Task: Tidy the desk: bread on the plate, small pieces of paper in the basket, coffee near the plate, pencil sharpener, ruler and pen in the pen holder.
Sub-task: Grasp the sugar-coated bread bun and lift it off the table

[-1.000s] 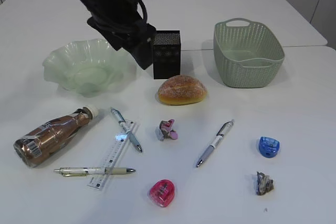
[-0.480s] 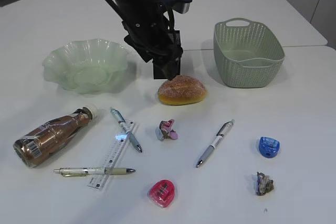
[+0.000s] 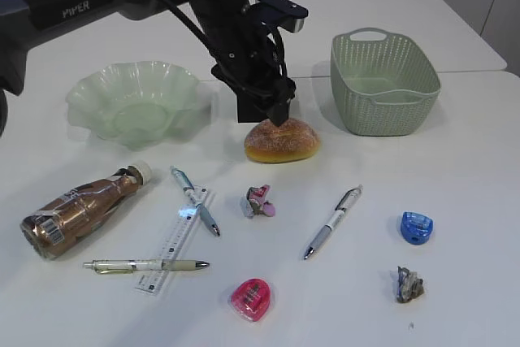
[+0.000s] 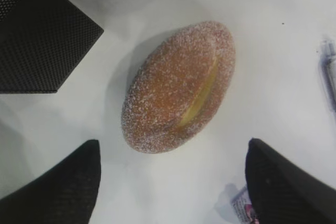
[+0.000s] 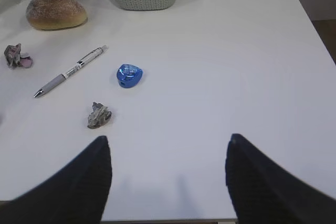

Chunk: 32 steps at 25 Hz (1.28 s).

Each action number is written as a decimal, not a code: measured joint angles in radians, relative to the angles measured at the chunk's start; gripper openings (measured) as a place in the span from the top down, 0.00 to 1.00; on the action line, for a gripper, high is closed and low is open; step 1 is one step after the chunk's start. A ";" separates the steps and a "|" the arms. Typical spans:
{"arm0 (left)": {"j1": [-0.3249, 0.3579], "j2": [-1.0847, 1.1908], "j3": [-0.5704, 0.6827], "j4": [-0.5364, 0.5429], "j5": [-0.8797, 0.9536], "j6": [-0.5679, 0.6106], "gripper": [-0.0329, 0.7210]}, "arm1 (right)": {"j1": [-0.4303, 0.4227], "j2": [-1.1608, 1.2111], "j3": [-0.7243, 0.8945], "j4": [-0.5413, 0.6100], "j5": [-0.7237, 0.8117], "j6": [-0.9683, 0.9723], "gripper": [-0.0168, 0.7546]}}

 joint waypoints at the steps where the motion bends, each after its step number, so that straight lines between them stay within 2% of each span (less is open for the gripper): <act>1: 0.000 0.000 0.000 0.000 -0.002 0.000 0.16 | 0.000 0.008 -0.013 0.003 0.000 0.000 0.29; 7: 0.002 0.018 -0.001 -0.010 -0.038 0.002 0.17 | 0.000 0.217 -0.119 0.019 -0.005 0.000 0.29; 19: 0.002 0.034 -0.001 -0.030 -0.117 -0.002 0.17 | 0.000 0.852 -0.355 0.024 -0.019 0.000 0.29; 21: 0.002 0.040 -0.001 -0.034 -0.117 -0.006 0.17 | 0.000 0.852 -0.355 0.024 -0.019 0.000 0.29; 22: 0.002 0.043 -0.001 -0.034 -0.117 -0.007 0.17 | 0.000 0.943 -0.376 0.024 -0.030 0.000 0.29; 25: 0.002 0.051 -0.001 -0.037 -0.134 -0.008 0.17 | 0.000 1.026 -0.382 0.026 -0.031 0.000 0.29; 32: 0.002 0.071 -0.001 -0.066 -0.177 -0.010 0.17 | 0.000 1.065 -0.385 0.056 -0.058 0.000 0.29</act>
